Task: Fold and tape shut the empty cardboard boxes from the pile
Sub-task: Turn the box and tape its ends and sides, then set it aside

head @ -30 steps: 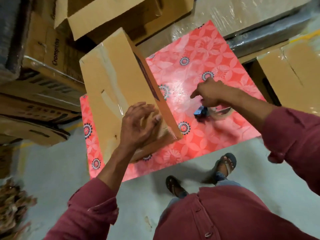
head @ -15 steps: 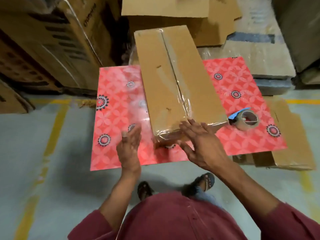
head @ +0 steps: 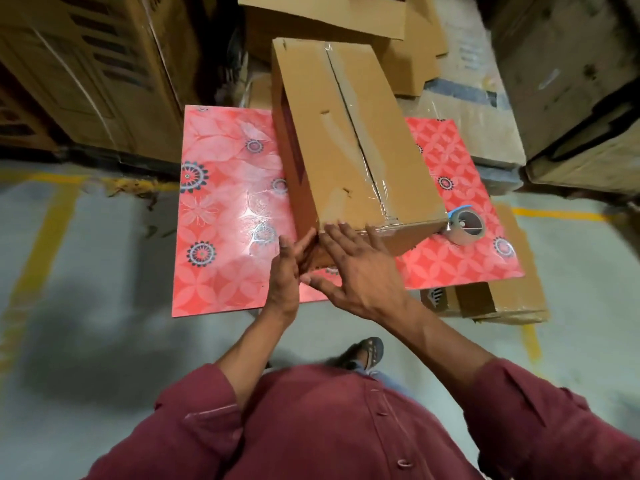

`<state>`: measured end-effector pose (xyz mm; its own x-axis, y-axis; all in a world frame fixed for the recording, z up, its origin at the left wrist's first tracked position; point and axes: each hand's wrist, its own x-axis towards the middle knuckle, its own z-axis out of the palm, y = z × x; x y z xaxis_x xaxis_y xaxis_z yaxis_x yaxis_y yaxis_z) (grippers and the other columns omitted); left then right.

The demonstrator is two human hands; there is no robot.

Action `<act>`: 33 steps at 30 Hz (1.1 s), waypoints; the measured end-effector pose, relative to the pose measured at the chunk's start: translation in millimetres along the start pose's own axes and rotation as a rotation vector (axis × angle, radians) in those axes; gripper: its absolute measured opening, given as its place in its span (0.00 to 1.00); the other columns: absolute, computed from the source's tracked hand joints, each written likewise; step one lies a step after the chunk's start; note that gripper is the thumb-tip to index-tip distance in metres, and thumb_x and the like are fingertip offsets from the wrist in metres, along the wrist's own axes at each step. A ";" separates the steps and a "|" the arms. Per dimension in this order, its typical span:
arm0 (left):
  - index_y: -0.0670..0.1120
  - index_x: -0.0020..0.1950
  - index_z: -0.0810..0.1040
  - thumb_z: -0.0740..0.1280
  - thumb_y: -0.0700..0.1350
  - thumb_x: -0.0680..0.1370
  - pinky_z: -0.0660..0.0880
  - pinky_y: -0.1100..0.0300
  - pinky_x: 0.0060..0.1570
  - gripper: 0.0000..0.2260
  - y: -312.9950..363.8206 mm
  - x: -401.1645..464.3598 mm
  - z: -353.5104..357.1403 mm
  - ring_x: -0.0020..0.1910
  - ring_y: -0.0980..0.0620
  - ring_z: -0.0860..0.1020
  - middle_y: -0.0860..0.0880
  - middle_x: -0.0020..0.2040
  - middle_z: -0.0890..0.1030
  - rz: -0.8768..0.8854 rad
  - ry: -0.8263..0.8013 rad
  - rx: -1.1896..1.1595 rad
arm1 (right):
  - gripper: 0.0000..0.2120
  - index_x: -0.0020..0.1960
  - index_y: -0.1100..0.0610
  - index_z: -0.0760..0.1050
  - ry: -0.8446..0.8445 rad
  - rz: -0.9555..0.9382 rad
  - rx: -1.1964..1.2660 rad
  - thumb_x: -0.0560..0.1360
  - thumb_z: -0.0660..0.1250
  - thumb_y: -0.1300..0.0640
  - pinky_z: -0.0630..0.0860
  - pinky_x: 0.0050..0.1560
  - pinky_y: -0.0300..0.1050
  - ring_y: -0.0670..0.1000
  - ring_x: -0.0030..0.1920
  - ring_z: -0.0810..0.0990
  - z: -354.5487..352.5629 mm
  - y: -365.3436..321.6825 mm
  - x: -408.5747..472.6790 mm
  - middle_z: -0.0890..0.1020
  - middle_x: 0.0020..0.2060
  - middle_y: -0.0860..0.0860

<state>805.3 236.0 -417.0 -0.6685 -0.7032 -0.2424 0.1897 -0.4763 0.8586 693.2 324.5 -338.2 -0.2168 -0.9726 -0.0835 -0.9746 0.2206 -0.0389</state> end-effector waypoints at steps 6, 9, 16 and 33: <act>0.41 0.76 0.73 0.59 0.83 0.67 0.66 0.54 0.77 0.55 -0.1 -10.4 -0.6 0.74 0.55 0.73 0.47 0.74 0.76 0.115 0.178 -0.048 | 0.30 0.79 0.57 0.66 0.152 0.077 0.244 0.84 0.57 0.39 0.57 0.80 0.58 0.51 0.79 0.65 3.1 4.4 -1.3 0.66 0.80 0.51; 0.37 0.77 0.71 0.59 0.81 0.70 0.64 0.51 0.79 0.54 -5.9 -15.5 12.7 0.77 0.50 0.71 0.43 0.76 0.74 0.144 0.123 -0.019 | 0.31 0.80 0.59 0.65 0.105 0.100 0.233 0.81 0.55 0.44 0.57 0.79 0.61 0.54 0.78 0.66 0.6 17.6 -0.4 0.66 0.80 0.54; 0.47 0.84 0.60 0.43 0.80 0.74 0.66 0.52 0.76 0.49 -30.9 -9.1 1.3 0.80 0.47 0.65 0.48 0.82 0.64 0.234 -0.033 0.568 | 0.35 0.76 0.59 0.70 -0.001 0.099 0.169 0.68 0.61 0.55 0.62 0.77 0.62 0.56 0.77 0.69 1.0 18.1 5.7 0.69 0.78 0.56; 0.50 0.68 0.83 0.72 0.61 0.79 0.67 0.38 0.72 0.22 50.8 125.1 -45.1 0.76 0.40 0.71 0.47 0.73 0.78 1.232 -0.561 1.431 | 0.33 0.71 0.53 0.79 0.051 0.132 0.305 0.65 0.62 0.60 0.77 0.65 0.55 0.62 0.50 0.85 -18.0 30.3 8.8 0.78 0.70 0.49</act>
<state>763.7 100.0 -424.0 -0.8178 0.0917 0.5682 0.2212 0.9615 0.1631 660.7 321.3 -322.3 -0.3499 -0.9350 -0.0580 -0.8777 0.3489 -0.3284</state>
